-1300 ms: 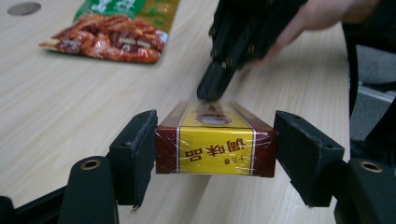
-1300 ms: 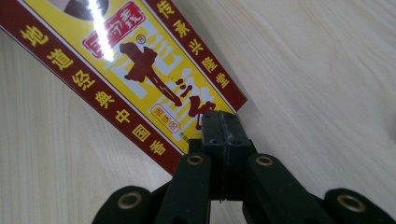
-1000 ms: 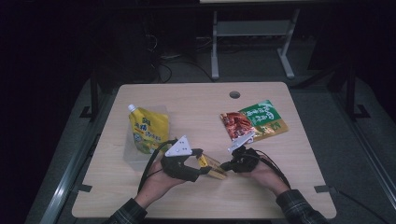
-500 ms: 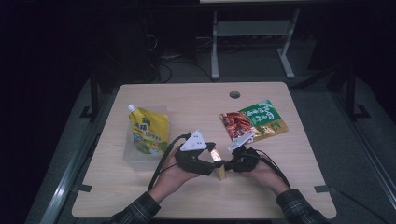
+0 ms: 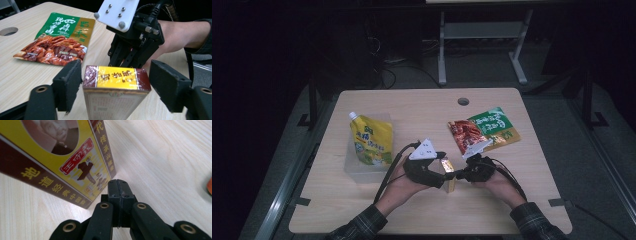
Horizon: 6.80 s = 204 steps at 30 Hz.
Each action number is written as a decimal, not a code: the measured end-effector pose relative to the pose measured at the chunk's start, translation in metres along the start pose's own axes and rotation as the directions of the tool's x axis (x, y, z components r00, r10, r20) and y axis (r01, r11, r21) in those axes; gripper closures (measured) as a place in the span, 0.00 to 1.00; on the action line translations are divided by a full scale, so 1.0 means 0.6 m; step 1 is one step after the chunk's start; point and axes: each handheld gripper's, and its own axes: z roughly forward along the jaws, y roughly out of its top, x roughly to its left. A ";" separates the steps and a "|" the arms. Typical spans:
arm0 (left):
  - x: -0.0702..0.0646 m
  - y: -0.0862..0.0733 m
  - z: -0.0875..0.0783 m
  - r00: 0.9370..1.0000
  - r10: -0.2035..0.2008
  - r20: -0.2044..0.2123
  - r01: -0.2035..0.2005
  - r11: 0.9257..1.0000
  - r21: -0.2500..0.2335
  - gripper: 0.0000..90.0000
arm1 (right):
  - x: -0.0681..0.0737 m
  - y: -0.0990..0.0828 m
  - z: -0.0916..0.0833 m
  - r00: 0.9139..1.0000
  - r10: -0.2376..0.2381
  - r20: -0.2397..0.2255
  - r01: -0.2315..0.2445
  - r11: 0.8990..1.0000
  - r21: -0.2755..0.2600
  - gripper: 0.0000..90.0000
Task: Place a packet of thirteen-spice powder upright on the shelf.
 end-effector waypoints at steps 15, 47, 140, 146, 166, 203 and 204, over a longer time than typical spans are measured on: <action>-0.004 0.000 -0.039 1.000 -0.012 0.005 0.012 1.000 -0.017 0.18 | 0.023 -0.036 -0.037 0.999 0.035 0.013 -0.035 0.999 0.006 1.00; -0.028 -0.142 -0.099 0.994 -0.108 0.005 0.107 0.984 0.145 0.18 | 0.054 -0.022 0.009 1.000 -0.003 0.012 0.002 0.999 0.040 1.00; -0.056 -0.172 -0.082 0.997 -0.022 0.073 0.001 0.963 0.268 0.18 | 0.085 0.200 -0.023 0.950 -0.305 -0.061 0.286 0.934 -0.212 0.74; -0.058 -0.172 -0.081 0.997 -0.021 0.078 0.000 0.964 0.266 0.18 | 0.097 0.230 -0.017 0.937 -0.339 -0.080 0.314 0.922 -0.225 0.74; -0.061 -0.171 -0.078 0.996 -0.023 0.085 0.000 0.966 0.259 0.18 | 0.148 0.314 0.033 0.897 -0.425 -0.122 0.383 0.885 -0.265 0.74; -0.060 -0.170 -0.081 0.996 -0.020 0.084 -0.002 0.965 0.263 0.18 | 0.188 0.349 0.148 0.862 -0.484 -0.154 0.446 0.866 -0.226 0.74; -0.060 -0.170 -0.082 0.996 -0.018 0.084 -0.005 0.964 0.266 0.18 | 0.189 0.348 0.149 0.863 -0.481 -0.155 0.444 0.868 -0.221 0.74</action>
